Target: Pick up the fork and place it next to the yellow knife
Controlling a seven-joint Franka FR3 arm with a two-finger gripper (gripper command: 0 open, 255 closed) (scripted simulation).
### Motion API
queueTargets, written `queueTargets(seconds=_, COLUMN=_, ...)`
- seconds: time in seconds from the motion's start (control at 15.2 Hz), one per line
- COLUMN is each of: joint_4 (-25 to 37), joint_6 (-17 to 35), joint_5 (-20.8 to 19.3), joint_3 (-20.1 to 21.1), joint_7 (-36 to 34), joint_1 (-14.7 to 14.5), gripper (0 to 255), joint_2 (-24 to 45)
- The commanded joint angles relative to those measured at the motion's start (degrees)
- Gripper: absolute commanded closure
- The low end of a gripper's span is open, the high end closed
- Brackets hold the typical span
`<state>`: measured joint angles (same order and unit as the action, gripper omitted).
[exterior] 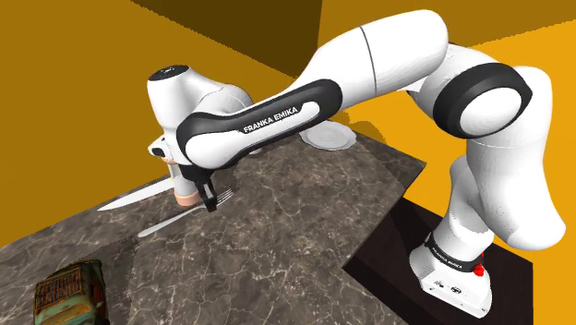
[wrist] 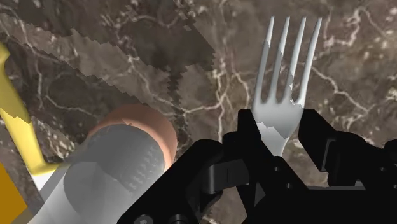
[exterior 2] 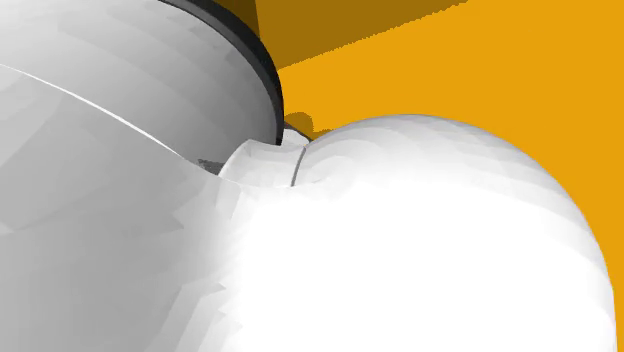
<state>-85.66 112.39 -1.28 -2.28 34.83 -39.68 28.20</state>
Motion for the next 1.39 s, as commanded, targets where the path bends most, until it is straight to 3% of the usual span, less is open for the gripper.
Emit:
queueTargets(seconds=0.0, joint_4=-0.8, joint_6=1.4, joint_5=0.0, joint_3=0.0, joint_7=0.0, joint_1=0.0, gripper=255, joint_2=0.5)
queueTargets(seconds=0.33, joint_4=-2.8, joint_6=4.8, joint_5=0.0, joint_3=0.0, joint_7=-0.1, joint_1=0.0, gripper=255, joint_2=2.0)
queueTargets(seconds=0.86, joint_4=-2.8, joint_6=4.8, joint_5=0.0, joint_3=0.0, joint_7=-0.1, joint_1=0.0, gripper=255, joint_2=2.0)
queueTargets(seconds=0.92, joint_4=-2.8, joint_6=4.8, joint_5=0.0, joint_3=0.0, joint_7=-0.1, joint_1=0.0, gripper=0, joint_2=2.0)
queueTargets(seconds=1.32, joint_4=-1.9, joint_6=3.2, joint_5=0.0, joint_3=0.0, joint_7=-0.1, joint_1=0.0, gripper=0, joint_2=1.4)
